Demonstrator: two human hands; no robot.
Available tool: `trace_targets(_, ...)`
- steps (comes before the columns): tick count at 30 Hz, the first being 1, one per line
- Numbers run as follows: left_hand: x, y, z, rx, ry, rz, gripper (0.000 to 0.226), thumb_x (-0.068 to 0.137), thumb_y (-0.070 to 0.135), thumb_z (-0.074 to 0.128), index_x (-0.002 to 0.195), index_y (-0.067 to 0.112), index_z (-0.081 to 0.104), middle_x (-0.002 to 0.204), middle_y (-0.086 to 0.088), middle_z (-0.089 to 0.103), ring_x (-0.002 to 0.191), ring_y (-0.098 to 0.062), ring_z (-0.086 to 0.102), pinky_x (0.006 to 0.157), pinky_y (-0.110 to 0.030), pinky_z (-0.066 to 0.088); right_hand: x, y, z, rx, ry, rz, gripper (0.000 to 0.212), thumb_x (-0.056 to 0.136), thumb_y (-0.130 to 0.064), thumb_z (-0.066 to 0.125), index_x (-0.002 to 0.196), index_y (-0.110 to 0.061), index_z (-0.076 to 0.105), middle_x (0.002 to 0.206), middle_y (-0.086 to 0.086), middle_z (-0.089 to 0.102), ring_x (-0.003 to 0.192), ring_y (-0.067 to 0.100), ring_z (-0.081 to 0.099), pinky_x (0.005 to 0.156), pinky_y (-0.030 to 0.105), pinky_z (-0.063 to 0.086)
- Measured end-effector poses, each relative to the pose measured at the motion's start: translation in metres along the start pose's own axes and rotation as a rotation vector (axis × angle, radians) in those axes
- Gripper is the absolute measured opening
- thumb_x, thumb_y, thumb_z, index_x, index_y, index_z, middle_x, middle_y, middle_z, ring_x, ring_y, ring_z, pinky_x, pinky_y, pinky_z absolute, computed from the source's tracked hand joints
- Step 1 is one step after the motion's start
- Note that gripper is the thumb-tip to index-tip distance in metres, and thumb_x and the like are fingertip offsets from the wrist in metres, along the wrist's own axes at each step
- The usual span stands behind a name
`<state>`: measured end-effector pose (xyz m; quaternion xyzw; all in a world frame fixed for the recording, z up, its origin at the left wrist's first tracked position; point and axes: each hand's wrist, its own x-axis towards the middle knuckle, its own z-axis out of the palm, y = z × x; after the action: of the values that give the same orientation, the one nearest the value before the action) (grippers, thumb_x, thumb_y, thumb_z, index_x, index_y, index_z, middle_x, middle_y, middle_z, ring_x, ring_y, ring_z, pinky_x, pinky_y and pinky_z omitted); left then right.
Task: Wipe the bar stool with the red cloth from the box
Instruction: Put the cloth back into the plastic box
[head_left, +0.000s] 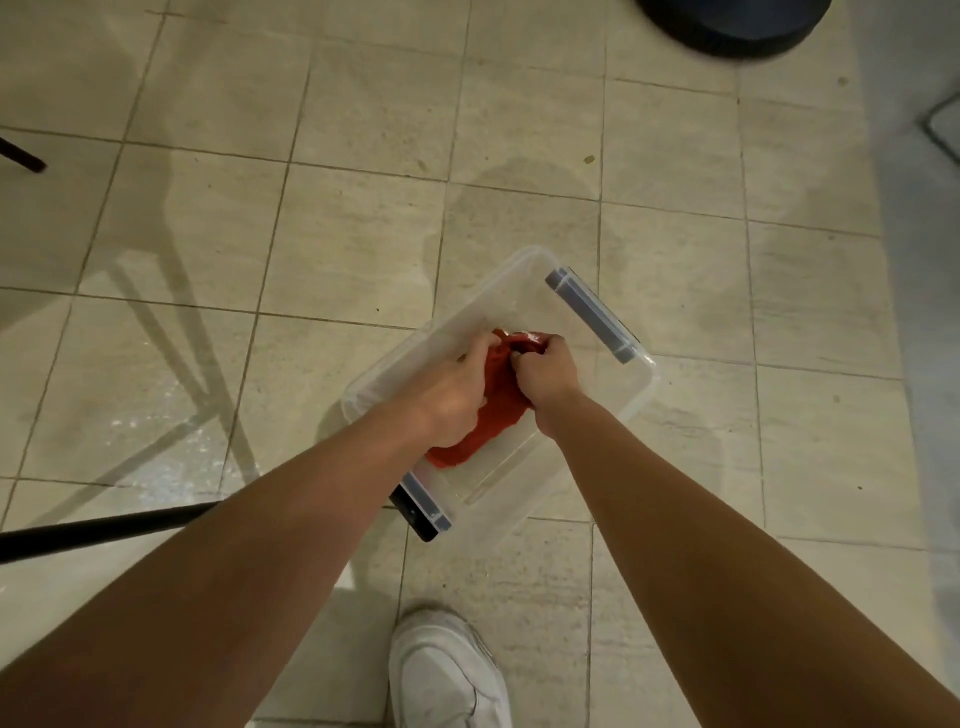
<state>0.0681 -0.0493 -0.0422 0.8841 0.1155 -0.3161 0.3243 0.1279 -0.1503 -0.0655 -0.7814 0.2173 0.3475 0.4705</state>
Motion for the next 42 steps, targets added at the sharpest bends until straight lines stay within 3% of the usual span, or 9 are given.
trace_targets(2,0.002,-0.003,0.006,0.082,0.04,-0.004,0.072,0.093,0.007,0.048,0.147,0.03,0.007,0.113,-0.015,0.056,0.082,-0.024,0.053,0.074,-0.038,0.046,0.005,0.005,0.001,-0.01,0.012,0.01,0.037,0.092,-0.008,0.046,0.129,-0.01,0.042,0.117,0.011,0.055,0.098,0.024,0.052,0.084,0.037,0.05)
trace_targets(6,0.002,-0.008,0.016,0.095,0.203,0.039,0.067,0.093,0.012,0.05,0.147,0.026,0.013,0.128,-0.016,0.047,0.108,-0.031,0.054,0.088,-0.042,0.045,0.007,0.003,0.003,0.083,0.013,0.056,0.036,0.093,-0.005,0.043,0.129,-0.008,0.04,0.107,0.008,0.05,0.087,0.018,0.049,0.075,0.031,0.044)
trace_targets(11,-0.002,-0.006,0.022,0.205,0.301,0.083,0.057,0.085,0.025,0.062,0.134,0.016,0.034,0.127,-0.01,0.045,0.111,-0.025,0.049,0.093,-0.038,0.045,0.001,0.005,0.008,0.278,0.021,0.11,0.038,0.093,-0.003,0.044,0.13,-0.009,0.041,0.115,0.011,0.052,0.08,0.014,0.048,0.075,0.031,0.045)
trace_targets(14,-0.004,-0.004,0.027,0.388,0.334,0.093,0.042,0.086,0.022,0.062,0.122,0.012,0.043,0.124,-0.008,0.043,0.109,-0.022,0.046,0.089,-0.031,0.045,0.0,0.008,0.008,0.074,0.023,-0.056,0.048,0.091,-0.007,0.054,0.135,-0.02,0.04,0.125,0.007,0.053,0.099,0.017,0.052,0.085,0.029,0.046)
trace_targets(17,-0.003,-0.005,0.03,0.319,0.238,-0.018,0.036,0.089,0.018,0.059,0.121,0.009,0.045,0.125,-0.01,0.042,0.108,-0.023,0.049,0.089,-0.034,0.047,-0.004,0.011,0.013,-0.298,0.068,-0.311,0.062,0.085,-0.004,0.058,0.138,-0.031,0.039,0.131,0.003,0.052,0.12,0.022,0.049,0.098,0.031,0.044)
trace_targets(24,0.0,-0.008,0.025,0.24,0.159,-0.05,0.034,0.091,0.016,0.056,0.123,0.012,0.048,0.129,-0.008,0.046,0.115,-0.025,0.049,0.098,-0.038,0.043,-0.004,0.02,0.014,-0.802,0.226,-0.515,0.05,0.08,-0.01,0.063,0.126,-0.016,0.047,0.132,0.009,0.038,0.122,0.027,0.037,0.097,0.036,0.043)
trace_targets(33,0.003,-0.01,0.022,0.227,0.146,-0.04,0.037,0.091,0.015,0.056,0.127,0.011,0.047,0.129,-0.008,0.048,0.115,-0.026,0.051,0.098,-0.038,0.044,0.003,0.015,0.01,-0.999,0.072,-0.519,0.054,0.085,-0.006,0.06,0.136,-0.019,0.045,0.133,0.007,0.044,0.123,0.026,0.038,0.098,0.034,0.041)
trace_targets(37,-0.003,-0.01,0.019,0.108,0.204,-0.069,0.028,0.095,0.014,0.05,0.123,0.013,0.051,0.122,-0.006,0.055,0.099,-0.019,0.054,0.082,-0.031,0.045,-0.005,0.015,0.009,-0.983,0.048,-0.52,0.064,0.086,-0.003,0.058,0.143,-0.02,0.035,0.139,0.007,0.041,0.127,0.026,0.036,0.101,0.035,0.038)
trace_targets(42,-0.025,0.007,-0.002,0.146,0.306,-0.039,0.029,0.094,0.014,0.054,0.123,0.013,0.054,0.122,-0.005,0.055,0.103,-0.02,0.056,0.081,-0.028,0.044,-0.029,0.005,0.003,-0.934,0.056,-0.548,0.052,0.089,-0.005,0.053,0.137,-0.018,0.041,0.138,0.006,0.042,0.125,0.026,0.037,0.102,0.035,0.037)
